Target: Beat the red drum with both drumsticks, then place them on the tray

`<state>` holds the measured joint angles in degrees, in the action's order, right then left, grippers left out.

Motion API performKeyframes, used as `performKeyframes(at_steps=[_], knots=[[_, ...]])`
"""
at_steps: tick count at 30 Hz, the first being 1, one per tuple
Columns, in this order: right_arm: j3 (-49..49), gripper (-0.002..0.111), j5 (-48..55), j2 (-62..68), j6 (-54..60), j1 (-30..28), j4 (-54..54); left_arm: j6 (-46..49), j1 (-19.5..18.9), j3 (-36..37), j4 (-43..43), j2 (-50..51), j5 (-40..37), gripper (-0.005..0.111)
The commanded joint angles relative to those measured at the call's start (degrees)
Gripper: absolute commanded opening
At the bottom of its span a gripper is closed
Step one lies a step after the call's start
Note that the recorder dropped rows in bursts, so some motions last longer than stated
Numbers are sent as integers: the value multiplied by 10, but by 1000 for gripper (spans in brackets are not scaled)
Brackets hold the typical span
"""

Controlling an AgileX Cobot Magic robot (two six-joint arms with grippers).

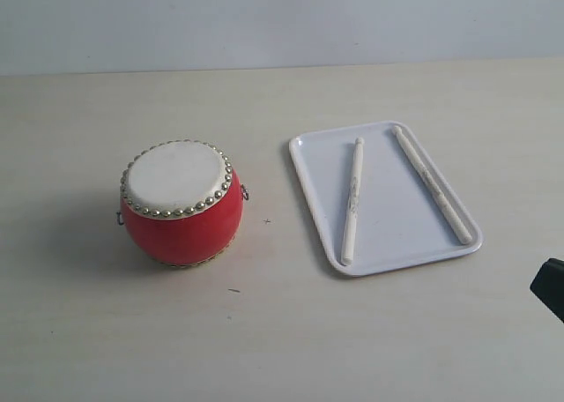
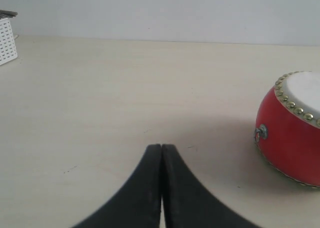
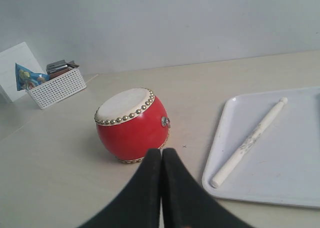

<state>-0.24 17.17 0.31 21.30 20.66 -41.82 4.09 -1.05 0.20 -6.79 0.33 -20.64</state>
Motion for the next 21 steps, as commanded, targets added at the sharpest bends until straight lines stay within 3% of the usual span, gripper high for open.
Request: performKeyframes(at_steps=[1, 7, 9, 12, 15, 21], knots=[[2, 0, -9, -3, 0, 1, 2, 0, -2, -2, -4, -3, 3, 0], [2, 0, -62, -3, -3, 1, 44, 2, -2, -2, -4, -3, 3, 0], [2, 0, -60, -3, -50, 1, 149, 2, -2, -2, -4, -3, 3, 0], [2, 0, -60, -3, -233, 1, 336, 2, -2, -2, -4, -3, 3, 0], [2, 0, -61, -3, -339, 1, 435, 2, -2, -2, -4, -3, 3, 0], [2, 0, -35, -3, -290, 1, 436, 2, -2, -2, -4, -3, 3, 0]])
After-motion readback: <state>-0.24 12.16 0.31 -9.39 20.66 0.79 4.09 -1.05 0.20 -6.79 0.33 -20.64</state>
